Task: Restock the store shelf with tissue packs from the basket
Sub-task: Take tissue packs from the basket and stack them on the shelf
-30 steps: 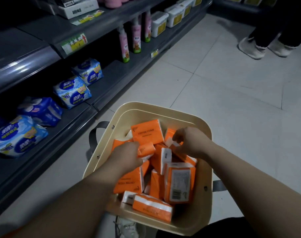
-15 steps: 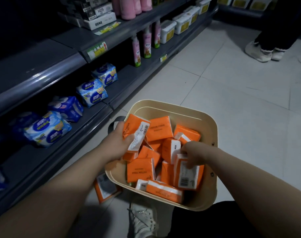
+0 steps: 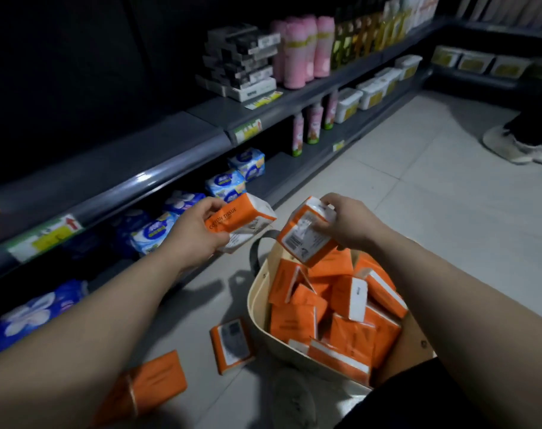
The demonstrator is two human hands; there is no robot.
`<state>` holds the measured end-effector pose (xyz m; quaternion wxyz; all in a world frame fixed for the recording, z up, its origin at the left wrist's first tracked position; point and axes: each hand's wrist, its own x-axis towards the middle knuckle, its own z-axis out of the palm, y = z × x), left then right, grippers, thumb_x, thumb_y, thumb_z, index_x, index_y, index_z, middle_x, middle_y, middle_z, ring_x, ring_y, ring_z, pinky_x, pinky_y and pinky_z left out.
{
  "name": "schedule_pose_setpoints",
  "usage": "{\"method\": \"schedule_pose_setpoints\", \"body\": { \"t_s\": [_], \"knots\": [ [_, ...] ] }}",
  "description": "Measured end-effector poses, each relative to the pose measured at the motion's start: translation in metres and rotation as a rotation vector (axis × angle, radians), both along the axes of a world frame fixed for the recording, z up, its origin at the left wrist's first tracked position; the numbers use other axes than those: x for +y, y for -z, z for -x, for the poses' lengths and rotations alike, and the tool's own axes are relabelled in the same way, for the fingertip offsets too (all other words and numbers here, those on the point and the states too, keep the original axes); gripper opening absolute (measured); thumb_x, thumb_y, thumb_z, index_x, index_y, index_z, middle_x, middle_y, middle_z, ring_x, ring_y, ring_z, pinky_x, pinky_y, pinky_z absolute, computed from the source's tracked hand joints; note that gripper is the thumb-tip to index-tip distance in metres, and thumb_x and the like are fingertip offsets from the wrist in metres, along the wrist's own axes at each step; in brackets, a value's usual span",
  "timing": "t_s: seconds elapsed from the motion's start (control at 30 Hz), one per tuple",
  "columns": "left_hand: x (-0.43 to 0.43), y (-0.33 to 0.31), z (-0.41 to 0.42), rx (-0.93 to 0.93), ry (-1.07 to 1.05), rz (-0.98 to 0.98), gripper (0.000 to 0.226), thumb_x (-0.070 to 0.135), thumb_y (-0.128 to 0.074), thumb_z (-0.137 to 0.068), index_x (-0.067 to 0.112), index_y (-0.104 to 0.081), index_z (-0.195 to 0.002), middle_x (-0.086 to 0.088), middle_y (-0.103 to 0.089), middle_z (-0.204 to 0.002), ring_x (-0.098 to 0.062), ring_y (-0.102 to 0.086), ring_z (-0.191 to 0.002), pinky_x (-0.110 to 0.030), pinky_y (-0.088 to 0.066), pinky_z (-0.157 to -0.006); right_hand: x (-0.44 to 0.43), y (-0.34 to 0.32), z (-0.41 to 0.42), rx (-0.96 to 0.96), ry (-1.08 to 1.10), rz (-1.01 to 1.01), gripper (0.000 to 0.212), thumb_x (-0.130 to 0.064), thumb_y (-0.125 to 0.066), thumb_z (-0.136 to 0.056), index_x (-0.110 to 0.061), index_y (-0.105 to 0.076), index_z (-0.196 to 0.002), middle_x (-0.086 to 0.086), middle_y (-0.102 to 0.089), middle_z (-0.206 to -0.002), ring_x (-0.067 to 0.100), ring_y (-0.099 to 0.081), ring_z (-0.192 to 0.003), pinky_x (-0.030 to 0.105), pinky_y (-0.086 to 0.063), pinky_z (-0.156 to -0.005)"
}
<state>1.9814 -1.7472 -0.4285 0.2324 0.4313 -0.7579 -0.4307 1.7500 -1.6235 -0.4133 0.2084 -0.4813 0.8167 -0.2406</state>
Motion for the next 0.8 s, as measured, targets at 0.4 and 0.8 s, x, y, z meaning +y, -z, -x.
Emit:
{"method": "schedule_pose_setpoints", "body": {
  "t_s": [0.4,0.8],
  "knots": [
    [-0.032,-0.075,-0.143,-0.176,-0.305,0.425,0.04,-0.001,-0.071,-0.067,0.019,-0.061,-0.1,0.004,-0.056,-0.1,-0.011,-0.05,-0.09,-0.017,-0.032,-0.076,-0.087,-0.072,-0.108,-0.033,-0.053,0.325,0.032,-0.014,-0.073,-0.074,-0.017,-0.054,-0.101,0.003,-0.059,-0.097,0.017,-0.055,-0.083,0.024,-0.04,-0.062],
    [-0.062,-0.102,-0.246,-0.074,-0.437,0.403,0.056,-0.02,-0.049,-0.07,0.035,-0.051,-0.079,-0.006,-0.058,-0.093,-0.023,-0.06,-0.075,-0.03,-0.053,-0.06,-0.147,-0.098,-0.218,-0.231,-0.172,0.556,0.026,-0.005,-0.067,-0.075,-0.018,-0.052,-0.092,-0.013,-0.052,-0.076,0.002,-0.048,-0.065,0.011,-0.039,-0.055]
  ]
}}
